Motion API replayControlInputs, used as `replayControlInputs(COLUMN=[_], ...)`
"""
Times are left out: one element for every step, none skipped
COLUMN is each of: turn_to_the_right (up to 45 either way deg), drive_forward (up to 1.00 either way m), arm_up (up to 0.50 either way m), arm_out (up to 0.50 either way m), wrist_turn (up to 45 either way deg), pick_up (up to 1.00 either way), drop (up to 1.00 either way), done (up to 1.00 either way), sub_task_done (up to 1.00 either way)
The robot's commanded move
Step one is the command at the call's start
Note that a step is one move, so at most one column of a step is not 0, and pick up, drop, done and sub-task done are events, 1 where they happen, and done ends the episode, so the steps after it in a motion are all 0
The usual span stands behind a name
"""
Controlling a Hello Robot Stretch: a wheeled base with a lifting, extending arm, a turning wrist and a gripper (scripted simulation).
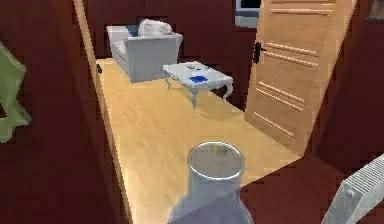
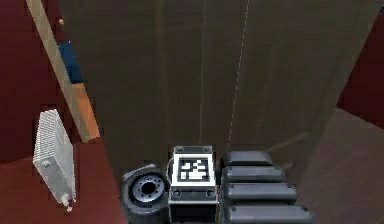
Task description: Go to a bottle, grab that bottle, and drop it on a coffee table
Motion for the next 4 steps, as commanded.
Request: replayControlInputs(turn_to_the_right=[0.0,-12.0,0.0,-3.0], drive_forward=[0.80,0.00,1.00,0.00], arm_up=[0.00,0.00,0.00,0.00], arm_out=[0.00,0.00,0.00,0.00], wrist_turn=[0.0,0.0,0.0,0.0], pick_up=[0.00,0.00,0.00,0.00], drop=[0.00,0.00,0.00,0.00], done=[0.00,0.00,0.00,0.00], sub_task_done=[0.00,0.00,0.00,0.00])
